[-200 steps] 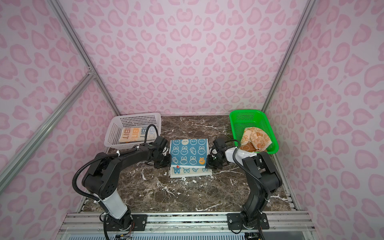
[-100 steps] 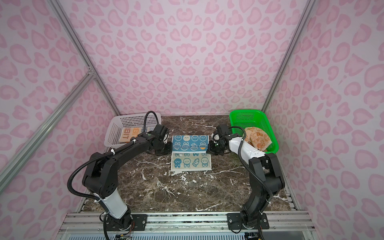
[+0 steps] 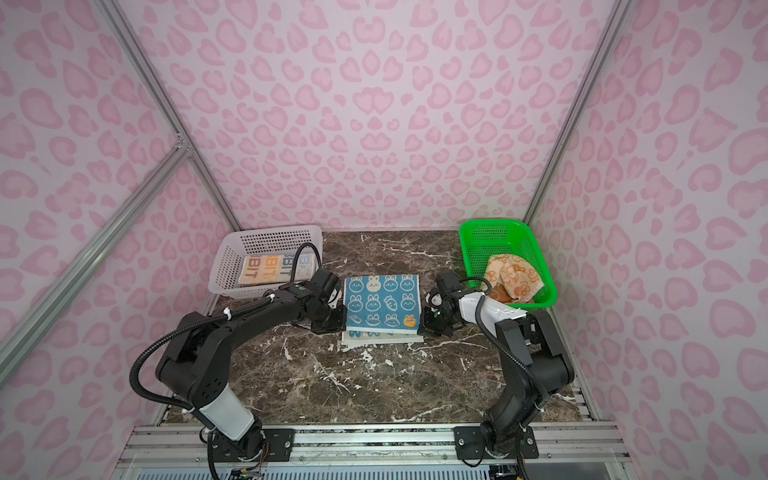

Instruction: Fold and stack the towels

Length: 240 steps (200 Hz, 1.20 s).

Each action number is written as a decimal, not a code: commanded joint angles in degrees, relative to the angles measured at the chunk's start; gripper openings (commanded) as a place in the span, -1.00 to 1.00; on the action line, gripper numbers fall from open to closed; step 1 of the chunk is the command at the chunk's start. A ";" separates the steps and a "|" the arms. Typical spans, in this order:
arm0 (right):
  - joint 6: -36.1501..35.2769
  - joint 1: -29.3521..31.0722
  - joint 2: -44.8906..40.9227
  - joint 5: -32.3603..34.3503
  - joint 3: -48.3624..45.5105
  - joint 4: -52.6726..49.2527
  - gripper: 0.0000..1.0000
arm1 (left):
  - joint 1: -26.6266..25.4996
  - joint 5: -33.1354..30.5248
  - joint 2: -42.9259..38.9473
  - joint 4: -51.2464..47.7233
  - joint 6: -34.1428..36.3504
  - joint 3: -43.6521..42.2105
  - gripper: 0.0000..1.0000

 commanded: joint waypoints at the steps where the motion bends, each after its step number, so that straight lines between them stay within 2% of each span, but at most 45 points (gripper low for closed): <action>1: -0.51 -0.12 1.11 0.79 0.16 0.87 -1.00 | 0.03 -1.72 1.47 0.63 -0.87 0.31 -0.95; 39: -1.16 -0.61 1.66 0.88 1.17 -0.05 -1.00 | 0.03 -1.44 3.38 -0.61 -0.12 1.97 -0.95; 81: -2.23 -0.60 -0.39 1.50 2.60 -2.71 -1.00 | -0.14 -0.41 1.14 -2.76 0.19 3.02 -0.95; 181: -0.82 -0.46 1.17 2.16 -2.51 1.48 -1.00 | -2.47 2.55 2.10 -0.13 -1.59 -2.55 -0.95; 240: 1.09 0.33 1.90 0.48 -0.48 2.45 -1.00 | 0.21 0.44 6.89 -3.34 2.21 4.29 -0.95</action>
